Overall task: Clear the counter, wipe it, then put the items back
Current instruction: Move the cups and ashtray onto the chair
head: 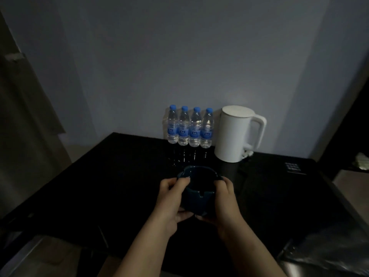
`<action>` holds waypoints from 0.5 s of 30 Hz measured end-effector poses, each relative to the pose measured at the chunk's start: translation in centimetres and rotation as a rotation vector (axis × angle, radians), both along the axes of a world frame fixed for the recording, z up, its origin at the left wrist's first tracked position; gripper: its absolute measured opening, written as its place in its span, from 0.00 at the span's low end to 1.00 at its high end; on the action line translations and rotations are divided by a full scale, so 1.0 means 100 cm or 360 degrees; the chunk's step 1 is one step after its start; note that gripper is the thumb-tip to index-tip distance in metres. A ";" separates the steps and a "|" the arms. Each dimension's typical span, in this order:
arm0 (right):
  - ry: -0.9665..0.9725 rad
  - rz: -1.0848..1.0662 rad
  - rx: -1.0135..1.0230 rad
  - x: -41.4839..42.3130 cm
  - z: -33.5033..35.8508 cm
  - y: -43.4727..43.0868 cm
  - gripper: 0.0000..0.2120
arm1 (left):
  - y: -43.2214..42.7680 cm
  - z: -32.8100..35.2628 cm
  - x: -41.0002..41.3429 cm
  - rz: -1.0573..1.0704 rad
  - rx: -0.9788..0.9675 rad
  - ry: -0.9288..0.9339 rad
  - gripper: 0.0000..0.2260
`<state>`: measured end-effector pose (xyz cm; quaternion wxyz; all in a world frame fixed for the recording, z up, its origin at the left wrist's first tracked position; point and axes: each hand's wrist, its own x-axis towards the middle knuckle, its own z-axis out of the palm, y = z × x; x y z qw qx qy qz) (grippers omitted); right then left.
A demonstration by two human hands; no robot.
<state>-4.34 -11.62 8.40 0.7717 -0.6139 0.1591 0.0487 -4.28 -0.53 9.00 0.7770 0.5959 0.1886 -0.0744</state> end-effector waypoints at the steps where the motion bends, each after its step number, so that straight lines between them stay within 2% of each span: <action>1: -0.0013 -0.0033 0.0007 -0.015 0.002 -0.009 0.13 | -0.009 0.002 -0.013 -0.0019 -0.0002 0.0016 0.11; 5: -0.0024 -0.0152 0.0000 -0.059 0.002 -0.034 0.14 | -0.037 0.002 -0.050 -0.0097 -0.0039 0.0053 0.08; 11: 0.0052 -0.0283 -0.0052 -0.148 -0.013 -0.053 0.13 | -0.057 -0.017 -0.119 -0.0300 0.0223 -0.0078 0.06; 15: 0.0155 -0.0359 -0.0147 -0.203 -0.034 -0.061 0.12 | -0.064 -0.038 -0.166 -0.0379 0.0300 0.0003 0.06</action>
